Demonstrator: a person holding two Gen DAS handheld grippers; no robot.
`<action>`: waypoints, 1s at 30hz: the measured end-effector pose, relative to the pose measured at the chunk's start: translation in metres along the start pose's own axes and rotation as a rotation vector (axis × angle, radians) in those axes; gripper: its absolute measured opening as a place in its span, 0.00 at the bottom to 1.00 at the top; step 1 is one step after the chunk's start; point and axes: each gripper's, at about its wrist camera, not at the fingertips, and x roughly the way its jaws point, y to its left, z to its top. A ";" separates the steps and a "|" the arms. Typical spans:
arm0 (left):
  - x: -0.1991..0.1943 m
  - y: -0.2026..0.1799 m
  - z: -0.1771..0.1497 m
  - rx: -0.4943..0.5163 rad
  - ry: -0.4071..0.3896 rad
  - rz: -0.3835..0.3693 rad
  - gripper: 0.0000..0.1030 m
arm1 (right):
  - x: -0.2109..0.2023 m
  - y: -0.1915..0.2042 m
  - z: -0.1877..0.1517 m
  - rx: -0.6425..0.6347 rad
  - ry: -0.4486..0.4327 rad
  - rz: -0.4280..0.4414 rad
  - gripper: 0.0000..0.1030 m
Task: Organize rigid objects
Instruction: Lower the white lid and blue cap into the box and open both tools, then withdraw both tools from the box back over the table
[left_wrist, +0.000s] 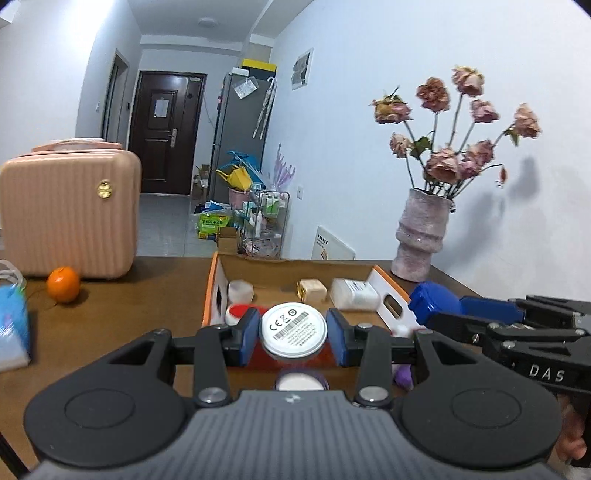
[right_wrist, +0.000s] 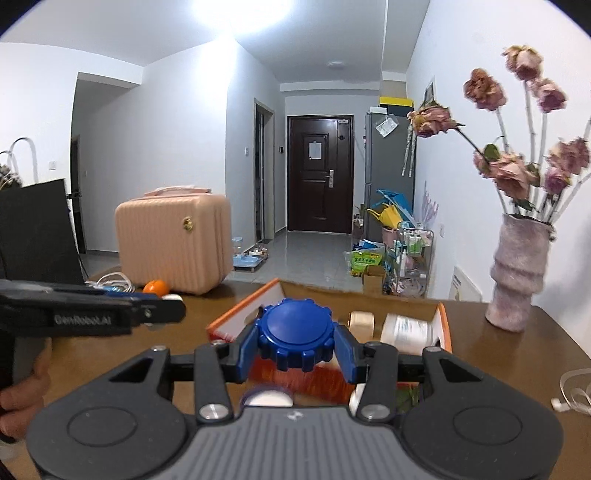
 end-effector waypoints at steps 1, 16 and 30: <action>0.017 0.003 0.007 -0.005 0.008 -0.002 0.39 | 0.014 -0.007 0.007 0.004 0.004 0.007 0.43; 0.240 0.040 0.062 0.048 0.307 0.007 0.39 | 0.248 -0.093 0.078 0.145 0.324 0.132 0.43; 0.319 0.063 0.052 0.065 0.479 0.041 0.50 | 0.369 -0.098 0.048 0.169 0.585 0.110 0.44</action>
